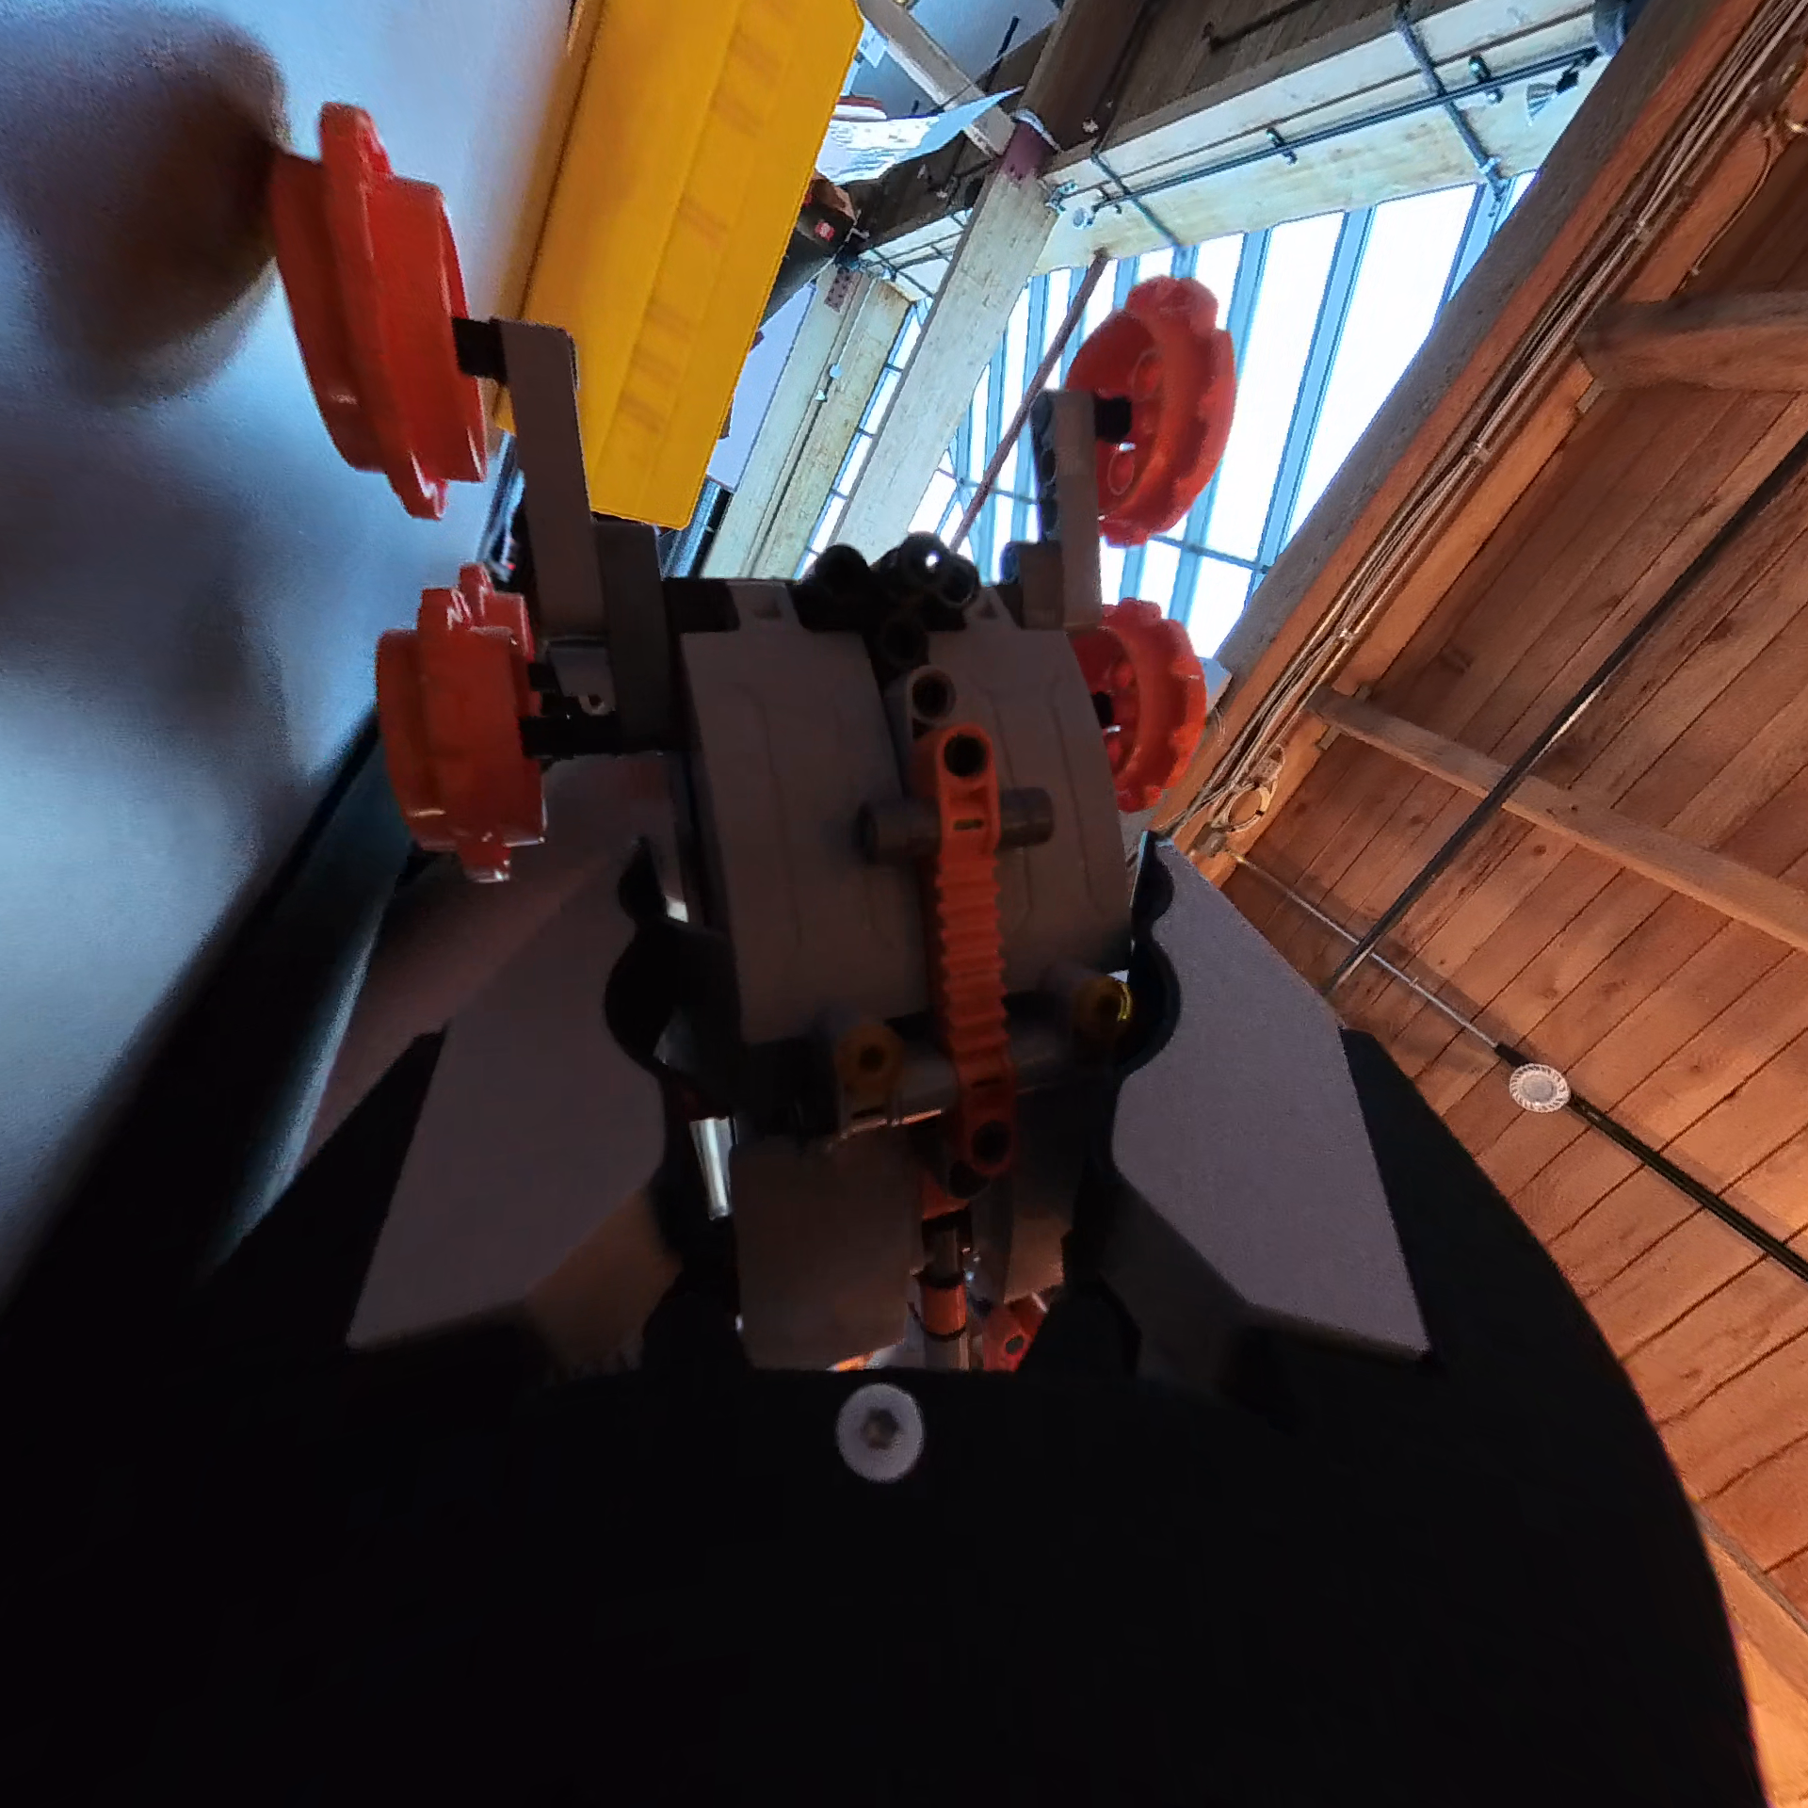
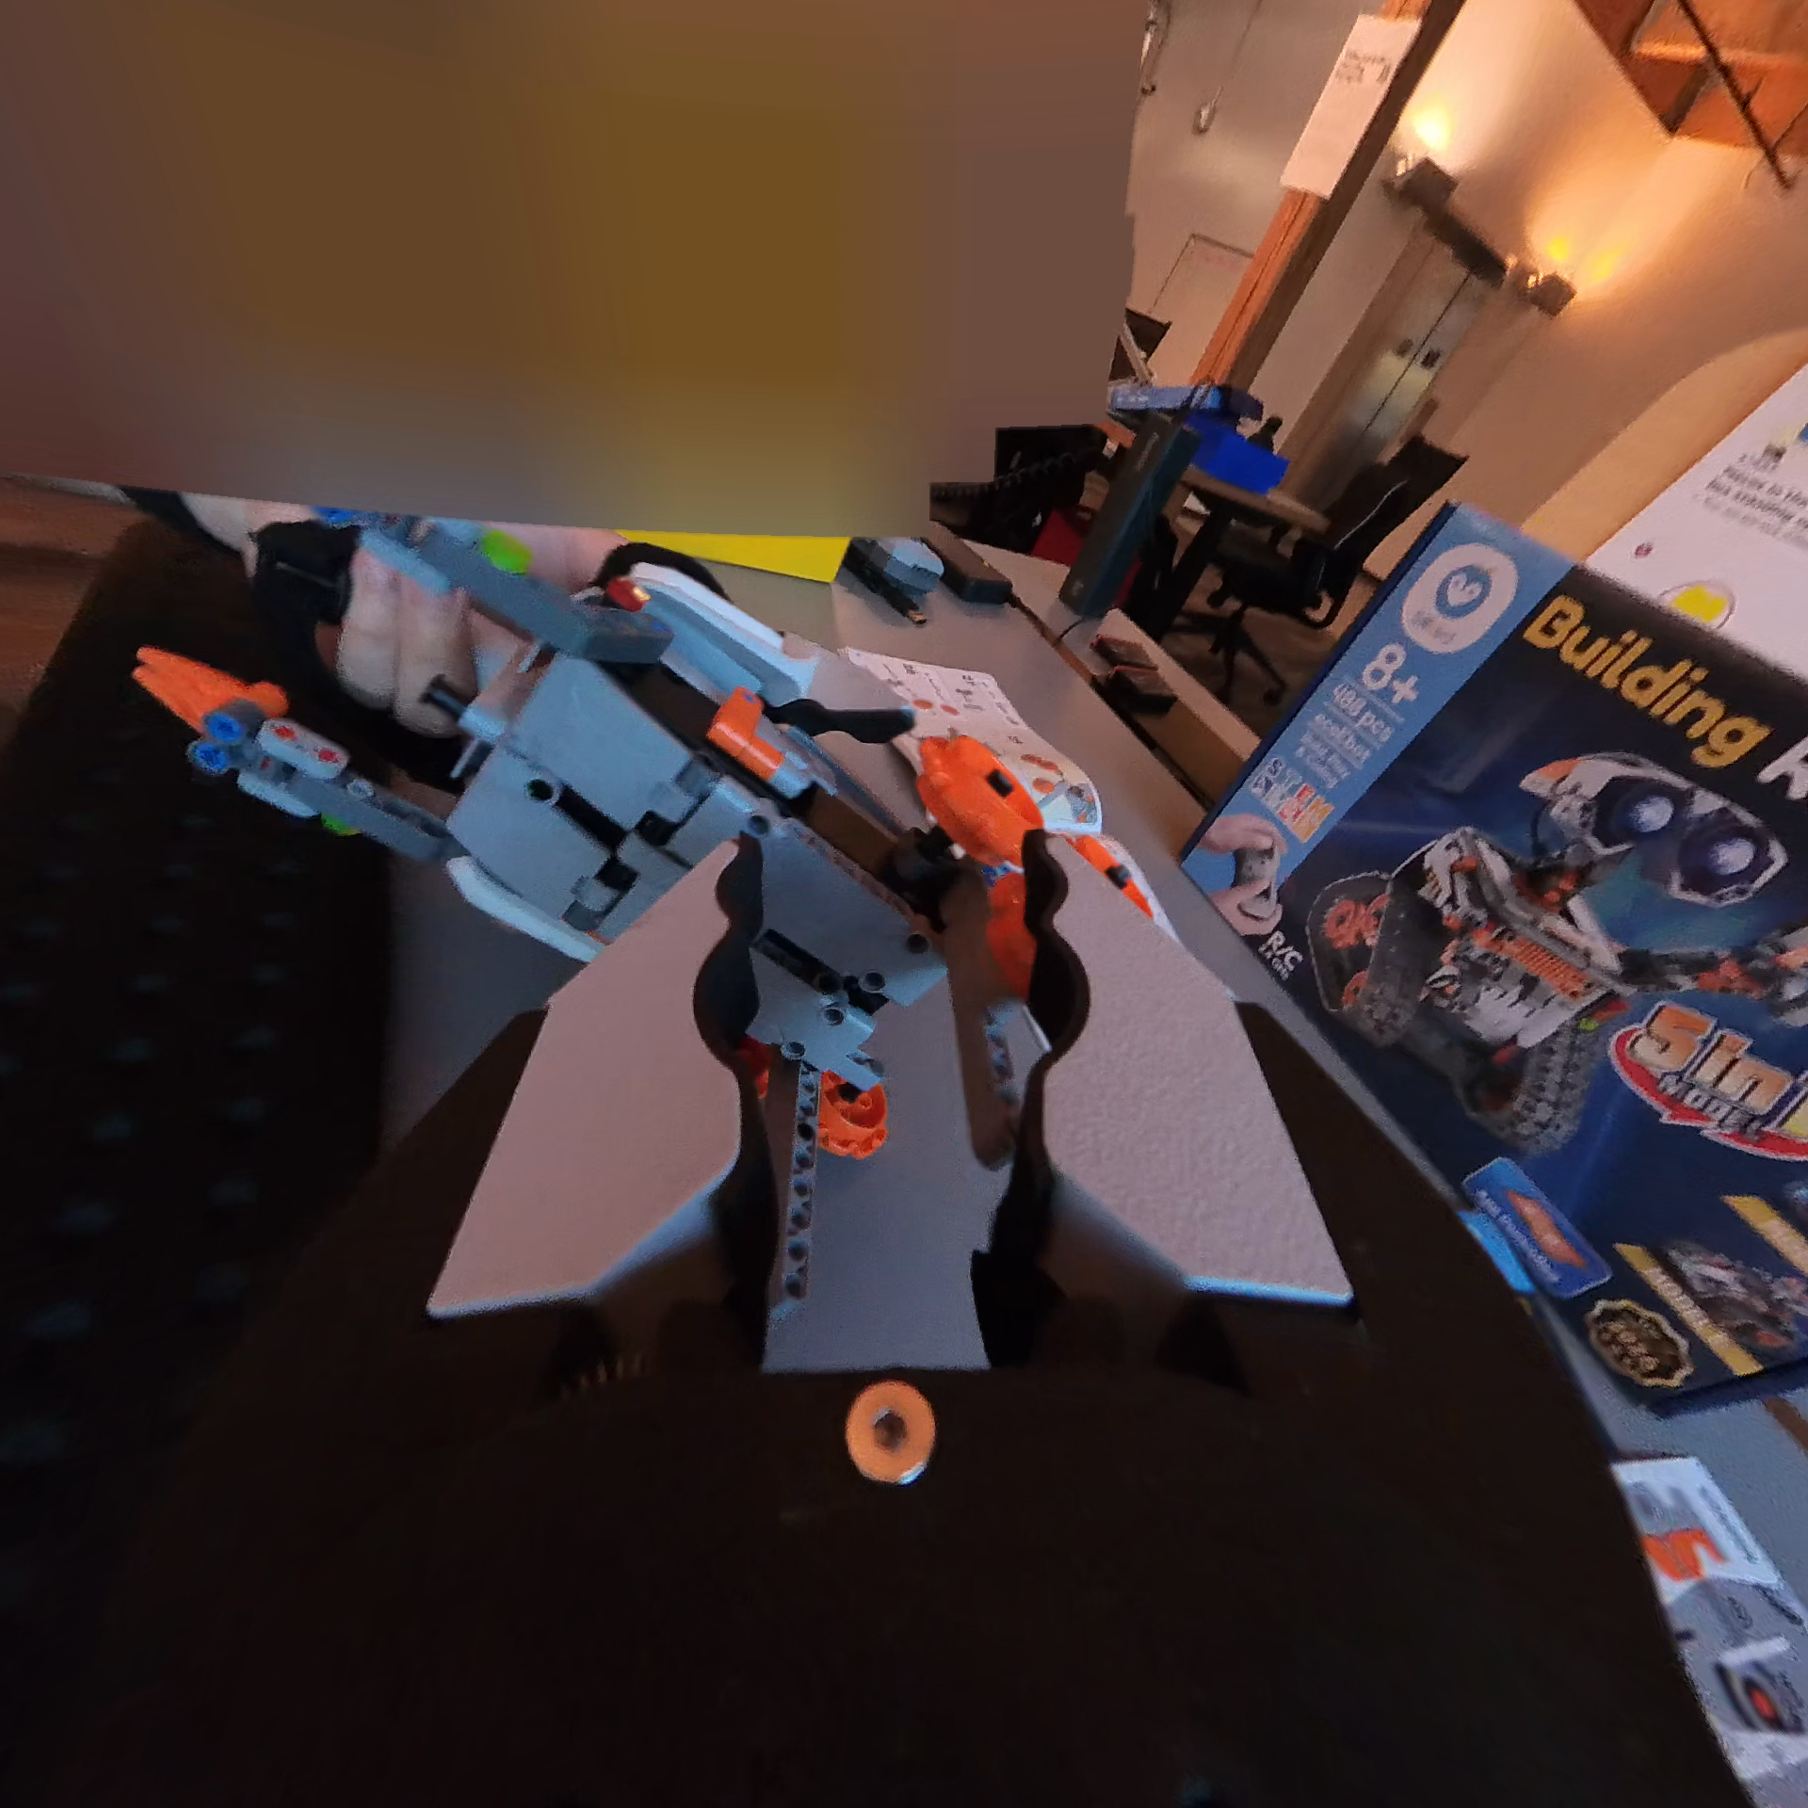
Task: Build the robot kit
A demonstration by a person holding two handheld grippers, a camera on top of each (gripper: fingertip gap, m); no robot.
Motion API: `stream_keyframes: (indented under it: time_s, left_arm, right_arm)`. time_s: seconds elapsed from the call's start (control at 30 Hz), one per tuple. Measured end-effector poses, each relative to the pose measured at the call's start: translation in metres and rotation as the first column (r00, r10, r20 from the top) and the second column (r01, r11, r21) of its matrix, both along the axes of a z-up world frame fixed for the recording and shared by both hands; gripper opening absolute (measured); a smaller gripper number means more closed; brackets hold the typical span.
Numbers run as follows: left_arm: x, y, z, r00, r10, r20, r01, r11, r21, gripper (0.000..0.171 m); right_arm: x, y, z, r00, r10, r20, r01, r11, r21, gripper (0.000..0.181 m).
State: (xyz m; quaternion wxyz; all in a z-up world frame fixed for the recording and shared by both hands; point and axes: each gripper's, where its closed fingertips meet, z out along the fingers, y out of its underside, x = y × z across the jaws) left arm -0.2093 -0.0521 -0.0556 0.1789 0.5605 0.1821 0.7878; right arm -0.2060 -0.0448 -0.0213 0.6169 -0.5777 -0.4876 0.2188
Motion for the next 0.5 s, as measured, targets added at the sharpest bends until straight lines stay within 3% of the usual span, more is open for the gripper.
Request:
stream_keyframes:
  time_s: [0.17, 0.23, 0.37, 0.5]
  left_arm:
    - [-0.001, 0.009, 0.01, 0.997, 0.041, 0.068, -0.036, 0.997, -0.075, 0.094]
    - [-0.002, 0.011, 0.01, 0.997, 0.039, 0.07, -0.033, 0.996, -0.077, 0.094]
    - [-0.001, 0.009, 0.005, 0.998, 0.024, 0.058, -0.02, 0.997, -0.07, 0.094]
    - [0.0, 0.007, 0.003, 0.998, 0.013, 0.056, -0.009, 0.998, -0.066, 0.094]
  right_arm:
    - [-0.005, -0.022, 0.011, 0.992, 0.126, -0.027, -0.125, 0.991, 0.04, 0.06]
    - [-0.01, -0.023, -0.002, 0.988, 0.143, 0.06, -0.145, 0.989, 0.038, 0.074]
    - [-0.012, -0.01, -0.035, 0.943, 0.096, 0.319, -0.131, 0.987, 0.092, 0.085]
    - [-0.024, -0.011, -0.04, 0.928, 0.172, 0.332, -0.203, 0.977, 0.06, 0.087]
